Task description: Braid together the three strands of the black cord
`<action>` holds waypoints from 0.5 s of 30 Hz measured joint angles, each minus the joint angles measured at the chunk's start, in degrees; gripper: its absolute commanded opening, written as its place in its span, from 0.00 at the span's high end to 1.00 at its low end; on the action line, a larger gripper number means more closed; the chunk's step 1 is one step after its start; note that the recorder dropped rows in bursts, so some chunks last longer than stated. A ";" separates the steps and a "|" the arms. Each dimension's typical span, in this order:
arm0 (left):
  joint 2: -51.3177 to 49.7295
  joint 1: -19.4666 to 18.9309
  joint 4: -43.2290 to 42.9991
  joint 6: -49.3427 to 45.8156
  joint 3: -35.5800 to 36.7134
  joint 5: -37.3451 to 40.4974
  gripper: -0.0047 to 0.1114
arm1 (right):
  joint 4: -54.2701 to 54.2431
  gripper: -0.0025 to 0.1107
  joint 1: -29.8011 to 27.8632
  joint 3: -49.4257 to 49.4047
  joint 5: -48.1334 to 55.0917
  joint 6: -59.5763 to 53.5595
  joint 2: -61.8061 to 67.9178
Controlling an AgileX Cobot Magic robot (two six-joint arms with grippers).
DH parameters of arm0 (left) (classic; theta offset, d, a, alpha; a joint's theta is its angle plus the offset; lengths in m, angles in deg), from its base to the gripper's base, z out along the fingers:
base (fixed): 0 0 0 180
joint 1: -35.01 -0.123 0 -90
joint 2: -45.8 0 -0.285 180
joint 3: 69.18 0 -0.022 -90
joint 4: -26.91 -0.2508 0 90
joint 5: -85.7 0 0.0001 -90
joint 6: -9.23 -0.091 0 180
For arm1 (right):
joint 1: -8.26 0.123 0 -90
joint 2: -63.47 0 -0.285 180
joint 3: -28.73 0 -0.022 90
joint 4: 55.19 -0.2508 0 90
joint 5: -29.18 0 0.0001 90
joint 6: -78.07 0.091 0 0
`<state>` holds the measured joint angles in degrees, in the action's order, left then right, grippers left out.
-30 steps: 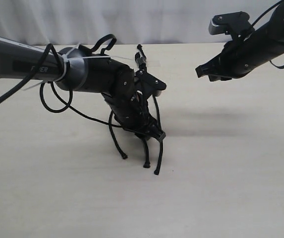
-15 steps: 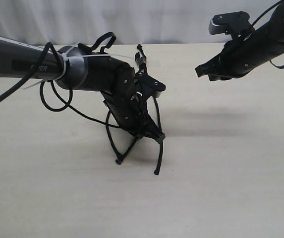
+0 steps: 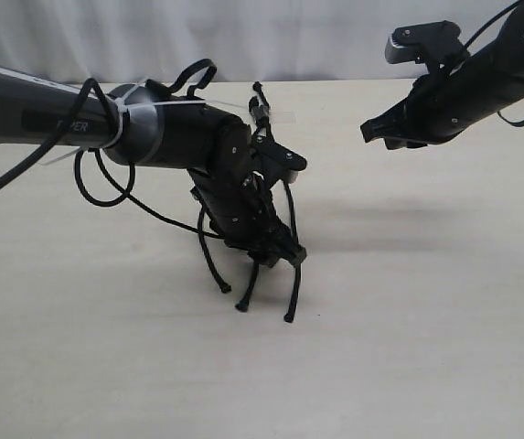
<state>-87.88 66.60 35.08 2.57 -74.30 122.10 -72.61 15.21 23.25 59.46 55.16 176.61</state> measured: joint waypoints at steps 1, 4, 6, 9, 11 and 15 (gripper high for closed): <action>0.00 0.00 0.00 0.24 0.00 0.12 0.62 | 0.00 0.94 0.00 0.00 0.00 0.00 0.00; 0.00 -0.10 -0.39 0.47 0.00 0.12 0.92 | 0.00 0.94 0.00 0.00 0.00 0.00 0.00; 0.00 0.01 -0.49 0.46 0.00 0.12 0.96 | 0.00 0.94 0.00 0.00 -0.12 0.00 0.00; 0.00 0.26 -0.39 -0.43 -0.12 0.23 0.96 | 0.00 0.94 0.00 0.00 -0.20 0.00 0.00; 0.45 0.26 -0.39 -0.66 -1.17 2.14 0.96 | 0.00 0.94 0.00 0.00 -0.46 0.00 0.00; 4.16 -1.20 -0.75 -0.89 -4.27 6.22 0.96 | 0.00 0.94 0.00 0.00 -0.57 0.00 0.00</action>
<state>-83.72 65.40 34.33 1.68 -78.57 128.33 -72.61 15.21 23.25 58.89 55.16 176.61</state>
